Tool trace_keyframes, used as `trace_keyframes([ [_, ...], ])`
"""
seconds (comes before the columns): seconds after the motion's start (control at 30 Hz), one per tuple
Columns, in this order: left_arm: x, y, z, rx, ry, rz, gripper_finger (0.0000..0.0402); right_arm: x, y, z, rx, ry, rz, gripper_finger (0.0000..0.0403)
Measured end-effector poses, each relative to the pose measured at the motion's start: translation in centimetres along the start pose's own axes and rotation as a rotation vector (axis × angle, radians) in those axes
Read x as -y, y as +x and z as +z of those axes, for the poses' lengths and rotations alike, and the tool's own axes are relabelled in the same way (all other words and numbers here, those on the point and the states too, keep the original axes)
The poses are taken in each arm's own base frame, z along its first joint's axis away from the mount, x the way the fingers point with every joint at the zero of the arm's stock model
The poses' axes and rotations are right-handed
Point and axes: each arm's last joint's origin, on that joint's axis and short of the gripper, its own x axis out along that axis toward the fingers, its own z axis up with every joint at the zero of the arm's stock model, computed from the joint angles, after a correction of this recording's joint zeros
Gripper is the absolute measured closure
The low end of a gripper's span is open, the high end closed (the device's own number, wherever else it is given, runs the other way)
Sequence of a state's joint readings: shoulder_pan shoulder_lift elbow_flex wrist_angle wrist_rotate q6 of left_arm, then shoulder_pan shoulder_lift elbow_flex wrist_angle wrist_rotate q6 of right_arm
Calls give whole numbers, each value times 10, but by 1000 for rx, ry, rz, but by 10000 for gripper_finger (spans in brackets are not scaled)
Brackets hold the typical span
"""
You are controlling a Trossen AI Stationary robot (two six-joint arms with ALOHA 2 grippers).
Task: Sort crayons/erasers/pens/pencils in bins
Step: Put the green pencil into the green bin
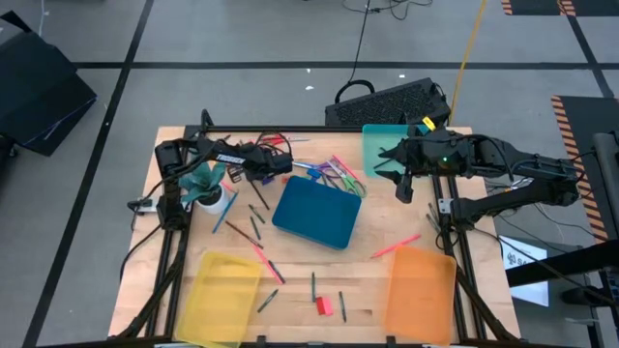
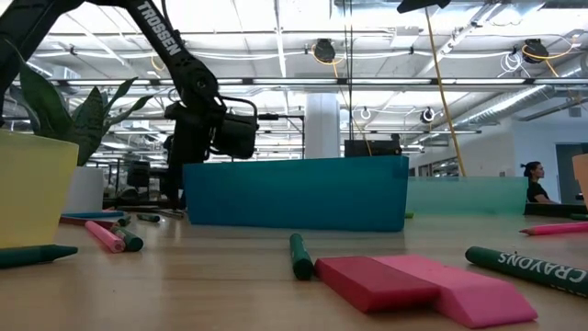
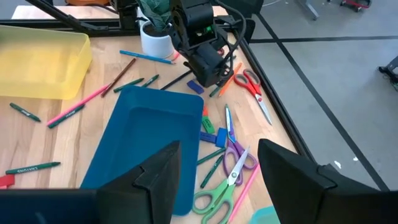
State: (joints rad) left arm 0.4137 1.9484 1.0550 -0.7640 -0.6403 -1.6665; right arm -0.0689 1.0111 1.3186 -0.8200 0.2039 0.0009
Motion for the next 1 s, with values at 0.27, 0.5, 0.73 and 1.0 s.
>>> trace_keyframes([
  [0.27, -3, -29, -5, -56, 16, -96, 392, 0, 0, 0, 0, -25, 0, 197],
  [0.5, -10, -58, 9, -31, 32, -190, 398, 0, 0, -3, -32, -57, 5, 197],
  [0.73, -14, -65, 16, 3, 43, -195, 360, 0, 0, -5, -51, -58, 0, 197],
  [1.0, -1, -40, -3, 51, 53, -166, 285, 0, 1, -2, -24, -77, -2, 197],
])
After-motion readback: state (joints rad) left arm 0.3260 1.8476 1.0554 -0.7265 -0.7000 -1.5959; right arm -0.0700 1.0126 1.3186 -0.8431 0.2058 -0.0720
